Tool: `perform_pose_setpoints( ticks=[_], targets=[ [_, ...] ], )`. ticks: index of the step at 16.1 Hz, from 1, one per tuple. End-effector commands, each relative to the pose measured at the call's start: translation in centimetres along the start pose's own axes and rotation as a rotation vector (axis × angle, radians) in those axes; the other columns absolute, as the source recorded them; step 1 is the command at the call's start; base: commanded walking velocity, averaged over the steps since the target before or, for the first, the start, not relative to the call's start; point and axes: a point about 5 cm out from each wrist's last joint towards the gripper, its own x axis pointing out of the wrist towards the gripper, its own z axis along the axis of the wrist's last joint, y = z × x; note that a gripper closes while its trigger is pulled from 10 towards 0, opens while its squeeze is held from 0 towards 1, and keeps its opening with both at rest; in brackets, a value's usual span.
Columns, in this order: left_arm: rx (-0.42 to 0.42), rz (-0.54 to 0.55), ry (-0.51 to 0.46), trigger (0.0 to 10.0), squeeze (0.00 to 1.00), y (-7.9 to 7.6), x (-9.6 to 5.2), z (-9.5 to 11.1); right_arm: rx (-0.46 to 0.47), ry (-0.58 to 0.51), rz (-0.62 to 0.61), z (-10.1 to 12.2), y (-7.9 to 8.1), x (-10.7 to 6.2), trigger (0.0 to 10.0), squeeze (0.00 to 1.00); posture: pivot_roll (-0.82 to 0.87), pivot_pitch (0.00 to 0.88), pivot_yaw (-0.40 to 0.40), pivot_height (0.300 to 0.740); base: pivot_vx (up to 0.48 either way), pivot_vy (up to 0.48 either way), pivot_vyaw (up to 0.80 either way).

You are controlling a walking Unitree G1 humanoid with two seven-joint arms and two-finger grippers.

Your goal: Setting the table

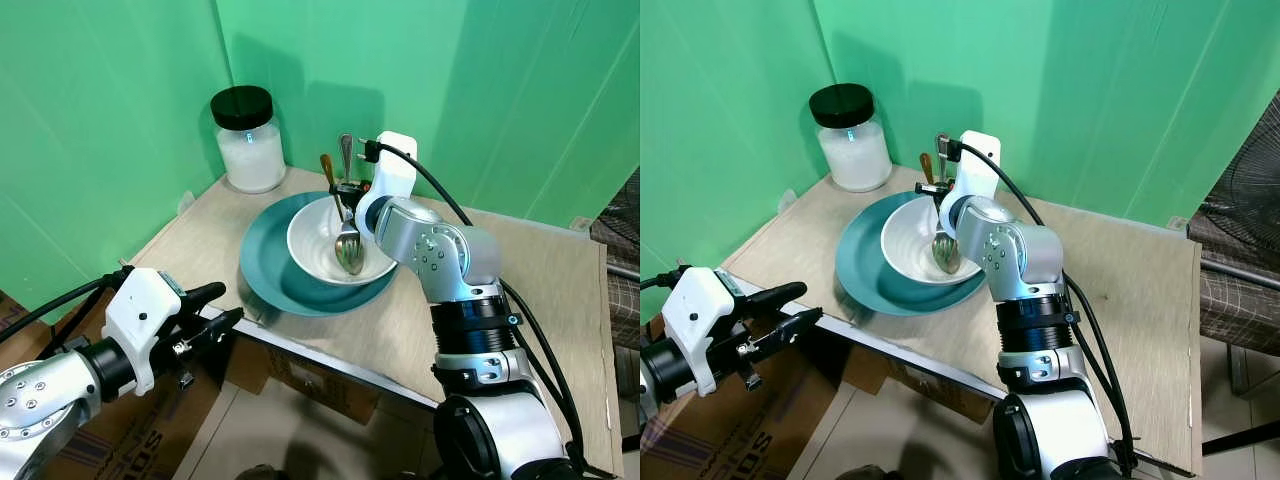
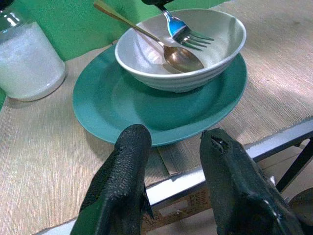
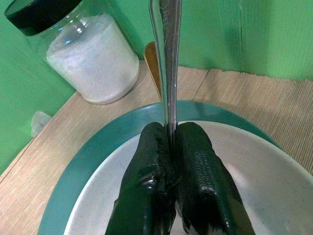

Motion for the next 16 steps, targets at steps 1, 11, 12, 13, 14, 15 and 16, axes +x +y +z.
perform_pose_setpoints(
  ticks=[1,11,12,13,14,15,16],
  targets=[
    [0.016,0.002,0.013,10.0,0.00,0.1,-0.1,0.0,0.035,0.026,0.041,-0.9,1.1,0.0,0.0,0.00,0.02,0.058,0.078,0.740,0.000,0.000,0.00],
    [0.017,0.002,0.013,10.0,0.00,0.1,-0.1,0.0,0.034,0.027,0.043,-0.8,1.0,-0.3,0.0,0.00,0.02,0.058,0.078,0.740,0.000,0.000,0.00],
    [0.048,0.118,-0.057,10.0,0.00,0.6,2.3,1.2,-0.114,-0.114,0.115,-1.0,-0.6,-3.5,10.0,0.00,-0.02,0.025,0.087,0.740,0.000,0.000,0.00],
    [0.057,0.167,-0.086,10.0,0.00,0.9,3.2,1.9,-0.181,-0.141,0.163,-1.6,-0.6,-4.7,10.0,0.00,-0.02,0.023,0.084,0.740,0.000,0.000,0.00],
    [0.060,0.168,-0.085,10.0,0.00,1.0,3.1,1.9,-0.180,-0.139,0.165,-1.6,-0.4,-4.6,10.0,0.00,-0.01,0.022,0.082,0.740,0.000,0.000,0.00],
    [0.064,0.166,-0.084,10.0,0.00,1.1,3.0,2.0,-0.191,-0.155,0.178,-1.3,-0.1,-4.5,10.0,0.00,-0.01,0.021,0.082,0.740,0.000,0.000,0.00],
    [0.069,0.166,-0.081,10.0,0.00,1.2,2.9,2.0,-0.194,-0.174,0.182,-1.1,-0.1,-4.4,10.0,0.00,-0.01,0.019,0.082,0.740,0.000,0.000,0.00]
  ],
)
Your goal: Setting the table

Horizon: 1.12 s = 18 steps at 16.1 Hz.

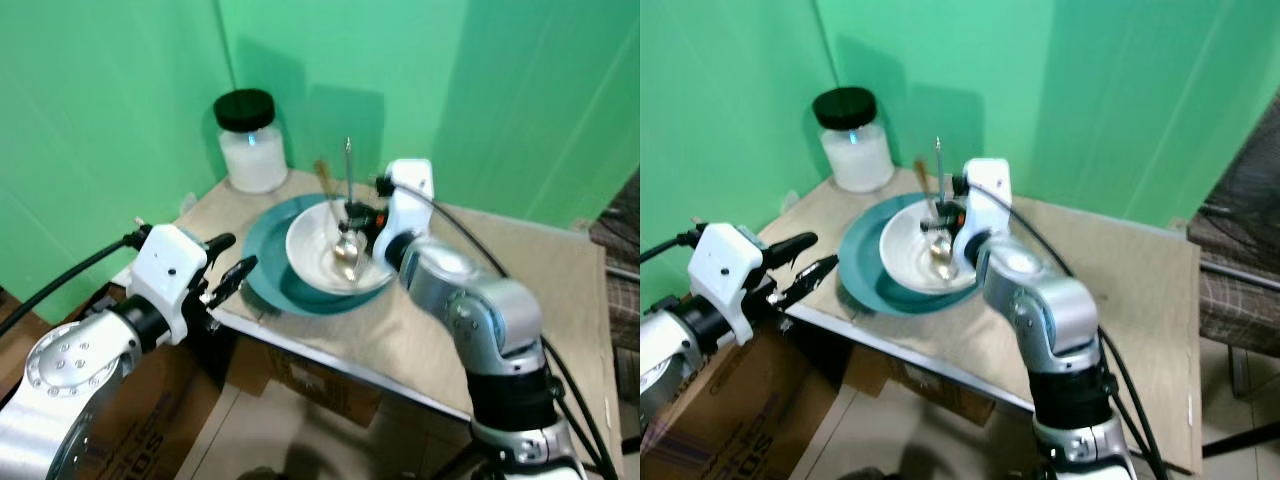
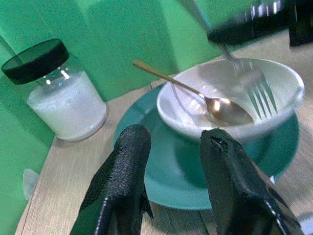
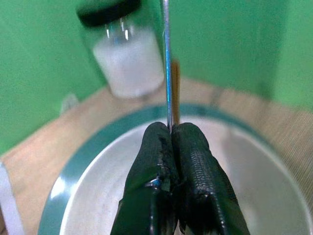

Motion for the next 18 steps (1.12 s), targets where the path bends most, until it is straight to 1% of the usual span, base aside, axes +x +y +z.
perform_pose_setpoints(
  ticks=[1,4,5,6,8,10,11,12,14,16,17,18],
  targets=[
    [0.006,0.008,0.025,10.0,0.00,0.2,-0.3,-0.3,-0.012,-0.040,0.035,0.7,0.6,-0.1,10.0,0.00,-0.01,0.016,0.082,0.740,0.000,0.000,0.00],
    [0.012,0.025,0.026,10.0,0.00,0.4,-0.1,-0.2,0.003,-0.097,0.065,1.3,0.7,-0.8,10.0,0.00,-0.01,0.013,0.084,0.740,0.000,0.000,0.00],
    [0.015,0.045,0.013,10.0,0.00,0.6,0.2,0.0,0.036,-0.165,0.085,2.2,0.8,-1.2,10.0,0.00,-0.01,0.012,0.083,0.740,0.000,0.000,0.00],
    [0.010,0.059,0.000,10.0,0.00,0.7,0.3,0.1,0.049,-0.210,0.090,2.9,0.8,-1.5,10.0,0.00,-0.02,0.010,0.080,0.740,0.000,0.000,0.00],
    [-0.008,0.118,-0.050,10.0,0.00,0.7,1.2,1.0,0.097,-0.313,0.104,4.6,0.3,-3.0,10.0,0.00,-0.02,0.010,0.074,0.740,0.000,0.000,0.00],
    [-0.039,0.144,-0.123,10.0,0.00,-0.2,2.6,2.4,0.057,-0.384,0.037,5.3,-1.0,-4.8,10.0,0.00,-0.04,0.008,0.079,0.740,0.000,0.000,0.00],
    [-0.099,0.161,-0.169,10.0,0.00,-1.0,3.6,3.2,0.002,-0.410,-0.002,5.3,-1.4,-6.1,10.0,0.00,-0.05,0.010,0.089,0.740,0.000,0.000,0.00],
    [-0.120,0.173,-0.187,10.0,0.00,-1.3,4.0,3.5,-0.047,-0.424,-0.013,5.3,-1.4,-6.7,10.0,0.00,-0.06,0.012,0.092,0.740,0.000,0.000,-0.80],
    [-0.105,0.174,-0.193,10.0,0.00,-2.0,4.8,3.5,-0.068,-0.440,-0.030,4.8,-1.3,-7.9,10.0,0.00,-0.07,0.017,0.087,0.740,0.000,0.000,-0.80],
    [-0.085,0.205,-0.197,10.0,0.00,-2.1,5.3,3.7,-0.064,-0.456,-0.044,4.6,-1.4,-8.7,10.0,0.00,-0.07,0.018,0.069,0.740,0.000,0.000,-0.80],
    [-0.091,0.222,-0.204,10.0,0.00,-2.1,5.5,3.9,-0.058,-0.464,-0.055,4.5,-1.4,-8.9,10.0,0.00,-0.07,0.020,0.061,0.740,0.000,0.000,-0.80],
    [-0.093,0.232,-0.204,10.0,0.00,-2.2,5.5,4.0,-0.071,-0.458,-0.060,4.4,-1.5,-9.0,10.0,0.00,-0.06,0.021,0.055,0.740,0.000,0.000,-0.80]
  ],
)
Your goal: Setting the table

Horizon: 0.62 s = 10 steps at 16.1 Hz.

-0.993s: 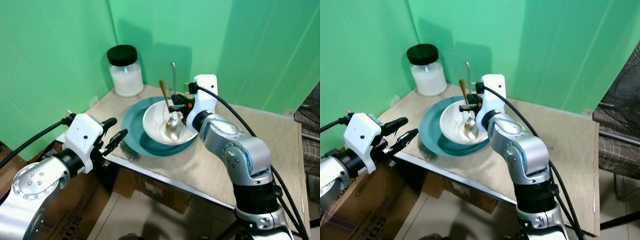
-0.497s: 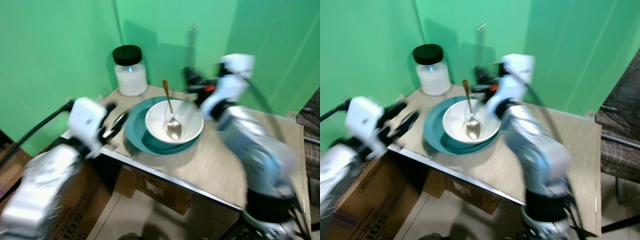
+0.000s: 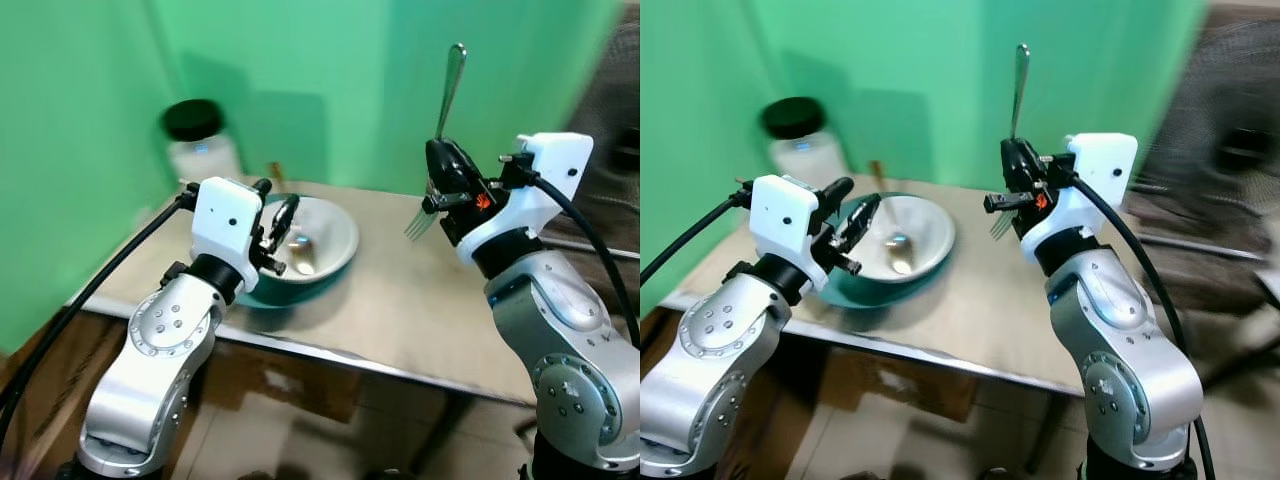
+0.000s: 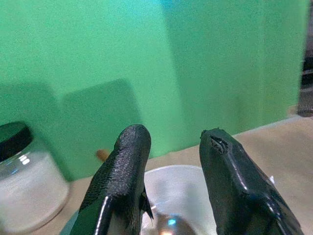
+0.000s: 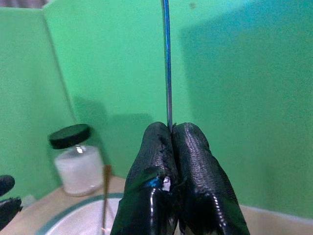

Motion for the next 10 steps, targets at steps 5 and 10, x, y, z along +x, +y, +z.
perform_pose_setpoints(
  ticks=[5,10],
  targets=[
    [0.007,0.028,0.000,10.0,0.00,-0.1,-0.8,-0.1,-0.010,-0.015,-0.008,-0.2,0.1,-0.4,0.0,0.00,-0.06,0.022,0.044,0.740,0.000,0.000,-0.80],
    [-0.012,0.110,0.052,10.0,0.00,0.5,-2.2,-1.2,-0.059,0.039,-0.020,-1.5,-0.1,-1.1,10.0,0.00,-0.05,0.033,0.013,0.740,0.000,0.000,-0.80]
  ],
)
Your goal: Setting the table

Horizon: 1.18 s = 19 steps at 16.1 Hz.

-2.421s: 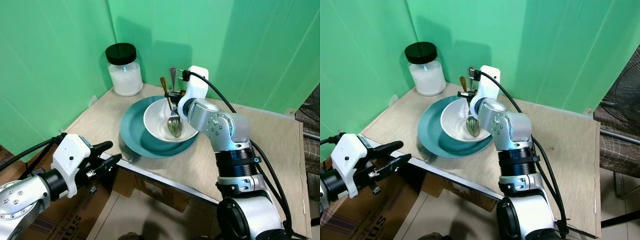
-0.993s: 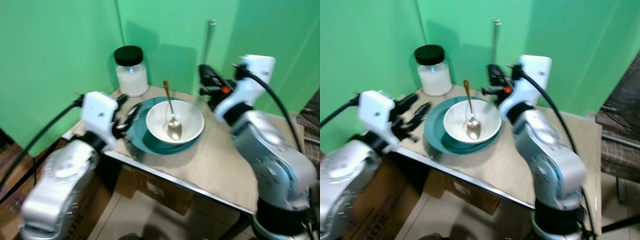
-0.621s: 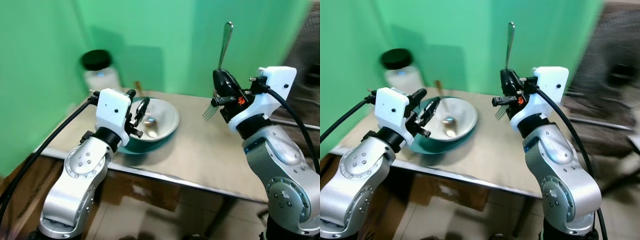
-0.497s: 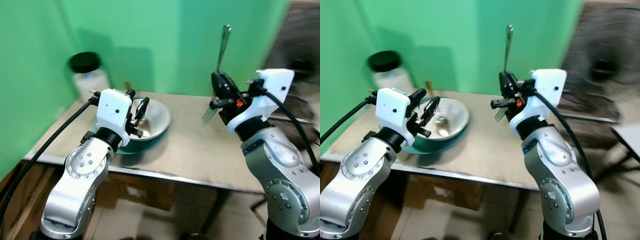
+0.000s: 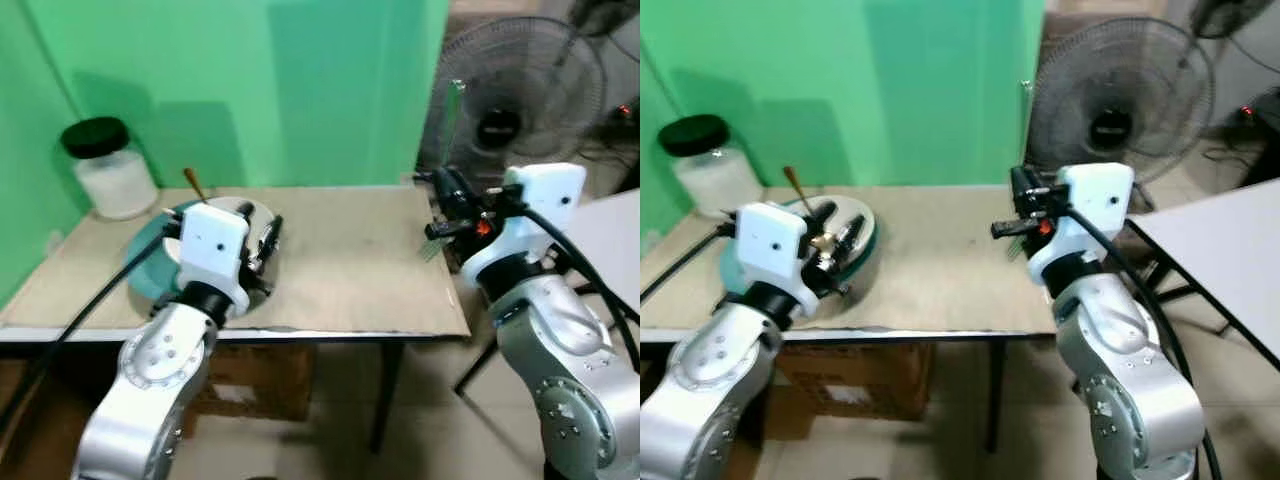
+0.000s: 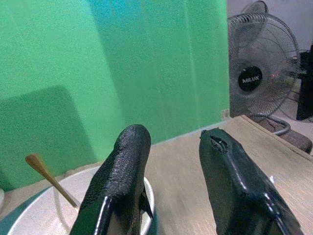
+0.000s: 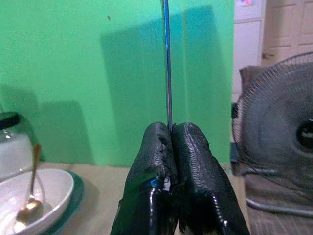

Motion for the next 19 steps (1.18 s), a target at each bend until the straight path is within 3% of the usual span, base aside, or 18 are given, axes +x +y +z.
perform_pose_setpoints(
  ticks=[1,7,10,16,19],
  targets=[
    [0.002,0.023,0.011,10.0,0.00,0.2,0.0,-0.2,-0.002,-0.003,0.021,-0.1,0.4,0.0,10.0,0.00,-0.05,0.034,0.010,0.740,0.000,0.000,-0.80],
    [0.000,0.040,0.056,10.0,0.00,0.0,-0.2,-1.4,-0.092,0.040,-0.074,-1.2,-1.1,-0.5,10.0,0.00,-0.06,0.043,0.015,0.740,0.000,0.000,-0.80],
    [-0.046,0.073,0.046,10.0,0.00,0.2,0.0,-1.5,-0.138,0.070,-0.109,-1.9,-1.6,-0.7,10.0,0.00,-0.07,0.044,0.020,0.740,0.000,0.000,-0.80],
    [-0.037,0.135,0.036,10.0,0.00,1.2,0.1,-1.5,-0.125,0.157,-0.142,-3.8,-2.4,-1.0,10.0,0.00,-0.06,0.045,0.017,0.740,0.000,0.000,-0.80],
    [-0.031,0.137,0.035,10.0,0.00,1.2,0.4,-1.5,-0.141,0.186,-0.144,-4.4,-2.7,-0.9,10.0,0.00,-0.06,0.050,0.022,0.740,0.000,-0.406,-0.27]
  ],
)
